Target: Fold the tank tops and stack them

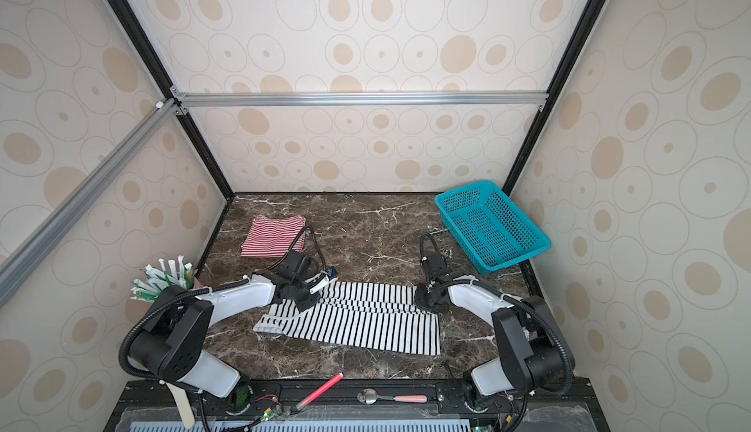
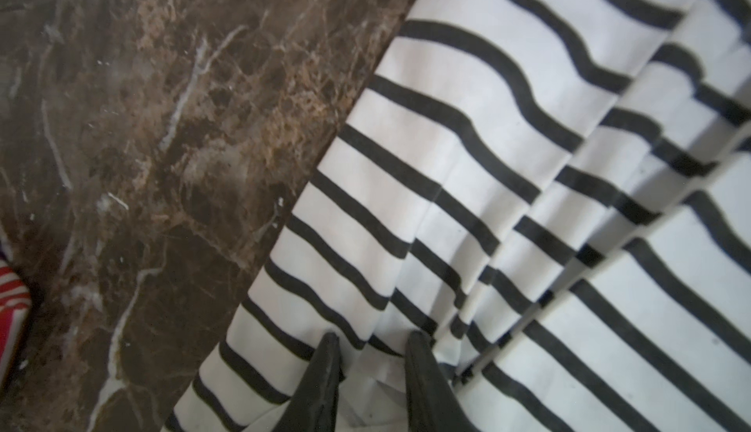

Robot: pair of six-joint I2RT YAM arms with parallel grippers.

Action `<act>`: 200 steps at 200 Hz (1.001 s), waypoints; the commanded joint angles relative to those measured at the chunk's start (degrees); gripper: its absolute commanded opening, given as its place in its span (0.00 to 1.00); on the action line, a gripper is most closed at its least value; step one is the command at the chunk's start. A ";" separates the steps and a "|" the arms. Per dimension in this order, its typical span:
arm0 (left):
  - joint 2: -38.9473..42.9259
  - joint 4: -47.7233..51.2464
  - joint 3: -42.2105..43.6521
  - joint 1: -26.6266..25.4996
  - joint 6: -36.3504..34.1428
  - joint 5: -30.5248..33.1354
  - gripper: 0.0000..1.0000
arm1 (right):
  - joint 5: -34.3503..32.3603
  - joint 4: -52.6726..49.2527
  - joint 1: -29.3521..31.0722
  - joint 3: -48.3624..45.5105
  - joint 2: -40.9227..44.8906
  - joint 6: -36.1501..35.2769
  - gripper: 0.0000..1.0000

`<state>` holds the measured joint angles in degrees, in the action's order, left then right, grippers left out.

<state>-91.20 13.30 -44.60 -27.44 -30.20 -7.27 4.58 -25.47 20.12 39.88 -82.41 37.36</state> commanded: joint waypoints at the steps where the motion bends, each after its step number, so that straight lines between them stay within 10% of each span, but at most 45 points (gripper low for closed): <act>1: -6.67 5.61 -2.72 -1.35 -1.80 3.26 0.29 | -4.21 -5.60 -0.65 -3.23 3.01 4.07 0.20; 93: -27.08 11.92 -29.76 -9.19 -2.20 2.06 0.28 | -10.24 -16.33 -6.06 -5.44 21.67 5.18 0.22; 200: -56.43 22.94 -80.80 -3.17 -6.47 13.35 0.27 | -4.05 -12.02 -4.39 -3.20 11.88 0.93 0.22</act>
<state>-140.22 26.46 -115.66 -33.74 -35.53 2.11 -0.10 -38.00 14.98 34.79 -68.93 38.52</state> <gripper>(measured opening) 0.265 0.221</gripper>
